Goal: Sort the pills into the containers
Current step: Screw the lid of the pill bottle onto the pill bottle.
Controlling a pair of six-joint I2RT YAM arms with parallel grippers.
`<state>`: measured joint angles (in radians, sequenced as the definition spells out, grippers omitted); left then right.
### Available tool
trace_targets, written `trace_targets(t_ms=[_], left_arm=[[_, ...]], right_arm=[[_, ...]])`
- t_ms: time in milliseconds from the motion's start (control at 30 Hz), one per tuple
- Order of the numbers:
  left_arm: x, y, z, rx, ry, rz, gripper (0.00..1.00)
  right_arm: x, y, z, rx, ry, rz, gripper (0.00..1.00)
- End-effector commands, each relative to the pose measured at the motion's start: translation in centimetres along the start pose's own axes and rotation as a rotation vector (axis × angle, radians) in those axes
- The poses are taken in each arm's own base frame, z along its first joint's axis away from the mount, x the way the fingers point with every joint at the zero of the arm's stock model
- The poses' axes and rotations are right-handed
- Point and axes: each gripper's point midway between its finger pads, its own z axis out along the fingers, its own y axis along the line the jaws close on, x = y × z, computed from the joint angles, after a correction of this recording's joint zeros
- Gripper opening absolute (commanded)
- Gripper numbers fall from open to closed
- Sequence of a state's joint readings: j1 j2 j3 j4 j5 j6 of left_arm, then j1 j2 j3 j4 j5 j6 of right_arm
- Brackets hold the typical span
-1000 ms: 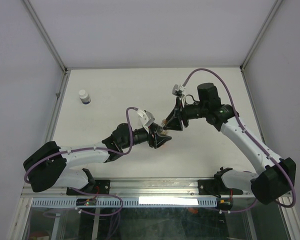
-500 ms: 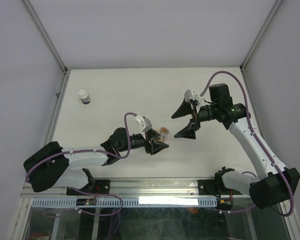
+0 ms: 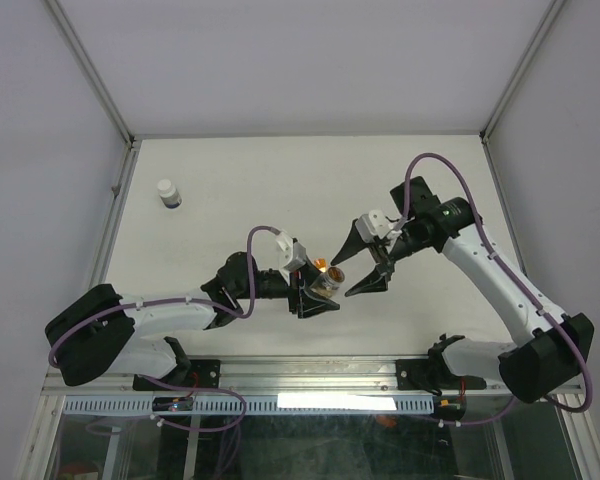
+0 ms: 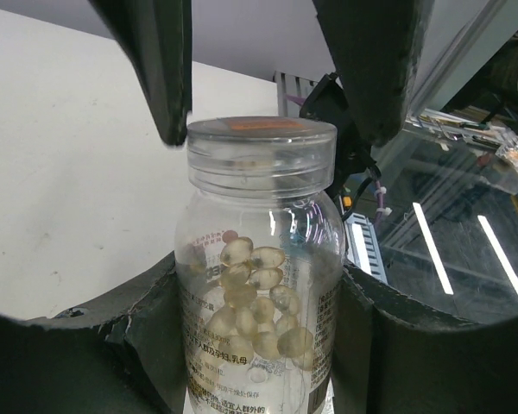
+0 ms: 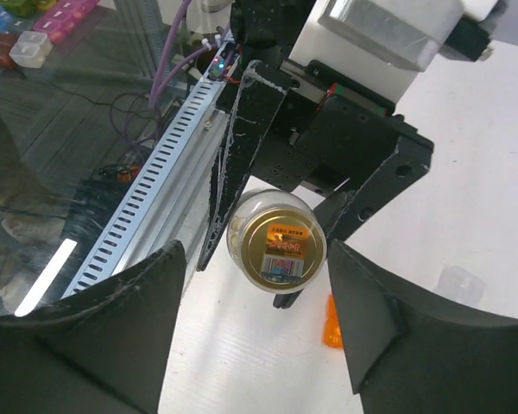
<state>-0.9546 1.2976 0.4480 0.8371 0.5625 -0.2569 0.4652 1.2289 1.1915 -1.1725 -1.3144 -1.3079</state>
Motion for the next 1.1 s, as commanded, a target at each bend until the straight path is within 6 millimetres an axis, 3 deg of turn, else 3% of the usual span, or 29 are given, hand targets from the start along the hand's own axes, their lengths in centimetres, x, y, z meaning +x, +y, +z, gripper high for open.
trace_targets(t_ms=[0,467,633,933,967,1067], left_arm=[[-3.5,-1.7,0.6,0.091,-0.075,0.072,0.0],[-4.3,-0.7,0.9,0.033,-0.093,0.067,0.0],[-5.5,1.0,0.8,-0.082,-0.148,0.053,0.0],[-6.7,5.9,0.1,-0.351,-0.224,0.043,0.0],[-6.7,6.0,0.1,-0.356,-0.228,0.047,0.0],[-6.5,5.5,-0.1,-0.332,-0.228,0.061,0.0]], right_arm=[[-1.0,-0.5,0.5,-0.011,0.008,-0.029,0.67],[-0.5,-0.3,1.2,0.003,0.013,0.058,0.41],[0.5,-2.1,1.1,0.127,0.054,0.232,0.29],[2.1,-6.2,1.0,0.34,0.059,0.514,0.2],[2.0,-6.4,0.9,0.35,0.057,0.526,0.25],[0.5,-6.3,0.1,0.332,0.021,0.479,0.7]])
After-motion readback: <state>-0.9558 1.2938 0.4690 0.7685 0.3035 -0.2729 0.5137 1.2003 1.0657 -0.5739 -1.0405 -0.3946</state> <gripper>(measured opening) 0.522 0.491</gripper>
